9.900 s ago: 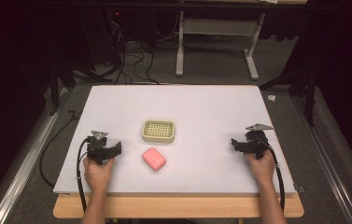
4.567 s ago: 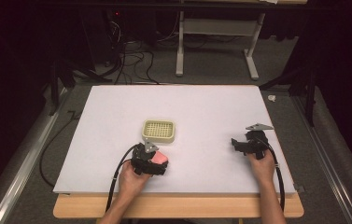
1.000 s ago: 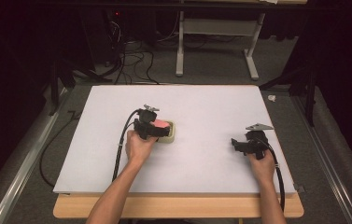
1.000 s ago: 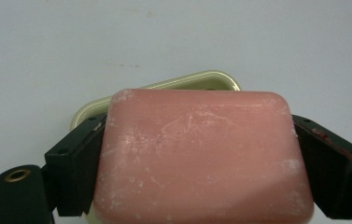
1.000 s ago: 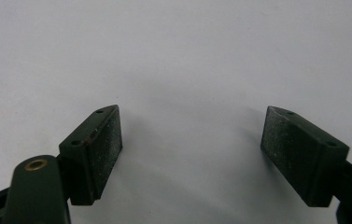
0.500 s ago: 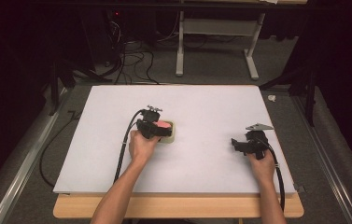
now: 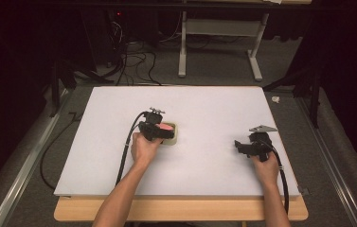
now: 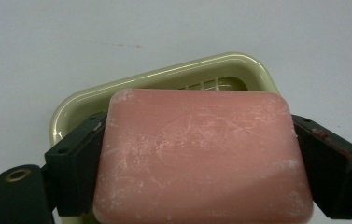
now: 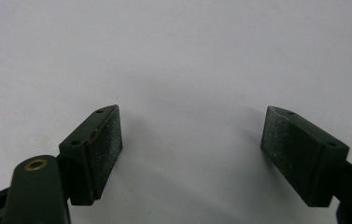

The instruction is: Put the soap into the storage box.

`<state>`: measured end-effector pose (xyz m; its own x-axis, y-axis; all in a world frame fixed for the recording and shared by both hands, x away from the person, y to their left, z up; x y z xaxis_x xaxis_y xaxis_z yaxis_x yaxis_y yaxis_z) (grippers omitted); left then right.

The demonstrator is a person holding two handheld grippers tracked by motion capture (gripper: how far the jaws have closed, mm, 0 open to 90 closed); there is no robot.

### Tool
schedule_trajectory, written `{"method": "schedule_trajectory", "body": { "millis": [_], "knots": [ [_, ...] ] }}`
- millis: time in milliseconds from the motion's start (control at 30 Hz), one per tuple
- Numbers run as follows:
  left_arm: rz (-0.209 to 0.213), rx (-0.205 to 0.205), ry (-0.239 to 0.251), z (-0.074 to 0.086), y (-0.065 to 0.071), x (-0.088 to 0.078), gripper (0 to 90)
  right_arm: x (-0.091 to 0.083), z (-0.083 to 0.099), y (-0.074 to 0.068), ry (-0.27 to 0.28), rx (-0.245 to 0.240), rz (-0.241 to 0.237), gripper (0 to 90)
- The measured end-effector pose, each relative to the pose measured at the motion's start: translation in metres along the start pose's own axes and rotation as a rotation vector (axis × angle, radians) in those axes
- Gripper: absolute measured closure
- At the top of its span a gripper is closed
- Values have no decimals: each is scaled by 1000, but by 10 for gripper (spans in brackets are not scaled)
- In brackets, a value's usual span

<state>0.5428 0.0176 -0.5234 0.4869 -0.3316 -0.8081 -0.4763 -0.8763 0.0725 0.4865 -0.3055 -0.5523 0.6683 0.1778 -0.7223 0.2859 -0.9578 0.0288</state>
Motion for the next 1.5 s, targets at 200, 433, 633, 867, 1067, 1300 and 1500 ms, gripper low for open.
{"method": "schedule_trajectory", "body": {
  "millis": [200, 433, 633, 867, 1067, 1300, 1500],
  "knots": [
    [5, -4, -4, 0, -1, 1, 136, 0, 0, 0, -1, 2, 0, 212],
    [-2, -7, -4, 0, -1, 3, 136, 0, 0, 0, -1, 2, 0, 212],
    [-9, 2, -1, 0, -1, 2, 135, 0, 0, 0, -1, 2, 0, 212],
    [-31, 29, 9, 0, 0, -1, 130, 0, 0, 0, -1, 2, 0, 212],
    [-30, 36, 29, -3, 0, -6, 122, 0, 0, 0, -1, 2, 0, 212],
    [-25, 41, 48, -5, 1, -12, 123, 0, 0, 0, -1, 2, 0, 211],
    [-19, 47, 64, -5, 3, -17, 135, 0, 0, 0, -1, 2, 0, 211]
  ]
}}
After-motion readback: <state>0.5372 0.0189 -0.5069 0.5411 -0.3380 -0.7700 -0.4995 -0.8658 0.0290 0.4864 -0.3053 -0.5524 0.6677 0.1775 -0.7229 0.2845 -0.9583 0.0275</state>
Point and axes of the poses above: each handheld gripper's, and its own axes: x roughly forward along the jaws, z roughly out of its underside, y roughly to its right, the point moved 10 cm from there along x, roughly forward along the jaws, and after that the axes turned 2 degrees about -y, right-handed, at the moved point
